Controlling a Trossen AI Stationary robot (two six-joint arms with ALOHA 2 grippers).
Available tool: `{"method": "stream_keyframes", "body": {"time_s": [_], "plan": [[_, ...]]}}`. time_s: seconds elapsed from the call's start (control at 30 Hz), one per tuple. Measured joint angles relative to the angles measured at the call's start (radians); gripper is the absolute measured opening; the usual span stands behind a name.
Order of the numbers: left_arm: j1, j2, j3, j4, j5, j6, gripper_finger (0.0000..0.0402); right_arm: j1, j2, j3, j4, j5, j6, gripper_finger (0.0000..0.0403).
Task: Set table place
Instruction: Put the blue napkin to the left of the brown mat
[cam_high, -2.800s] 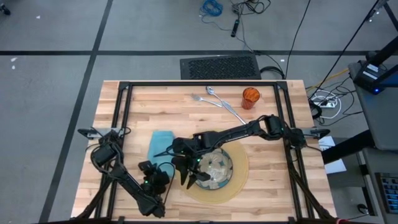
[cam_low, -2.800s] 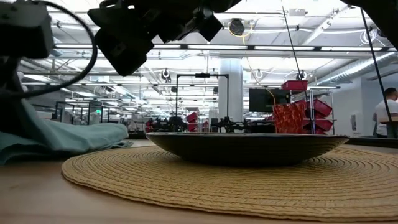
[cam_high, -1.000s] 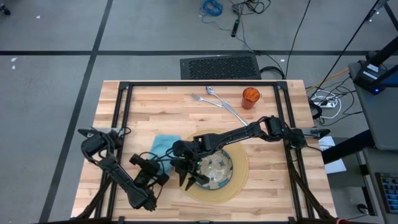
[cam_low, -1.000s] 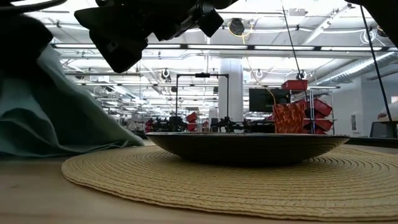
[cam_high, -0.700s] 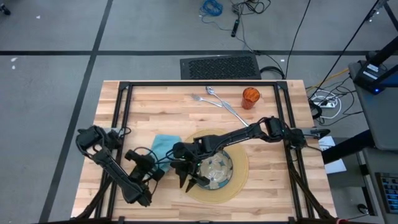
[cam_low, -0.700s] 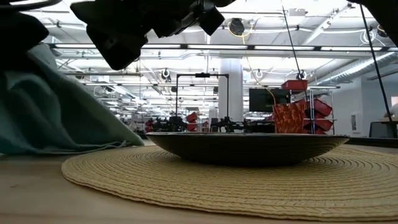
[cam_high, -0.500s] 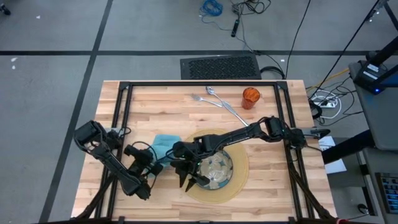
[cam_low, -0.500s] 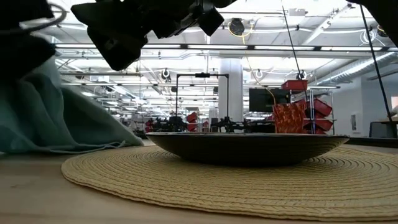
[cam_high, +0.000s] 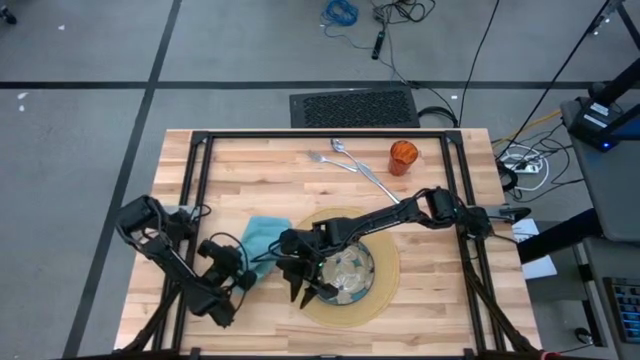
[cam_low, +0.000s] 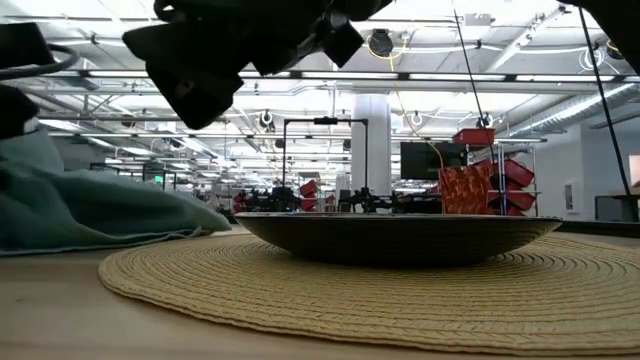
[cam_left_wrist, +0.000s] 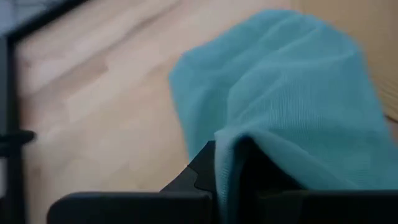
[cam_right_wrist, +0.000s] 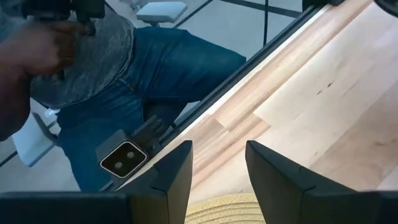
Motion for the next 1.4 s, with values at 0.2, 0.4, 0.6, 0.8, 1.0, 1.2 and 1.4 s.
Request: {"method": "stream_keyframes", "body": {"time_s": [0.2,0.4,0.6,0.8,1.0,1.2,1.4], "plan": [[-0.044,-0.019,0.008,0.033,0.021,-0.01,0.0,0.0,0.001,-0.023,0.032,0.0,0.034,0.0141],[-0.054,-0.04,0.078,-0.14,0.026,-0.025,0.0,0.0,0.001,-0.023,0.031,0.0,0.04,0.0141],[-0.092,-0.092,0.082,-0.151,0.025,-0.025,0.0011,0.0,0.001,-0.023,0.026,0.0,0.04,0.0141],[-0.117,-0.104,0.082,-0.124,0.019,-0.026,0.0062,0.0,0.001,-0.023,0.022,0.0,0.041,0.0141],[-0.157,-0.118,0.082,-0.111,0.05,-0.031,0.0103,0.0,0.001,-0.023,0.012,0.0,0.043,0.0141],[-0.202,-0.148,0.083,-0.114,0.12,-0.046,0.0107,0.0,0.001,-0.023,0.001,-0.002,0.029,0.0141],[-0.241,-0.161,0.104,-0.142,0.163,-0.054,0.0107,-0.03,0.001,-0.023,-0.044,-0.003,-0.079,0.0141]]}}
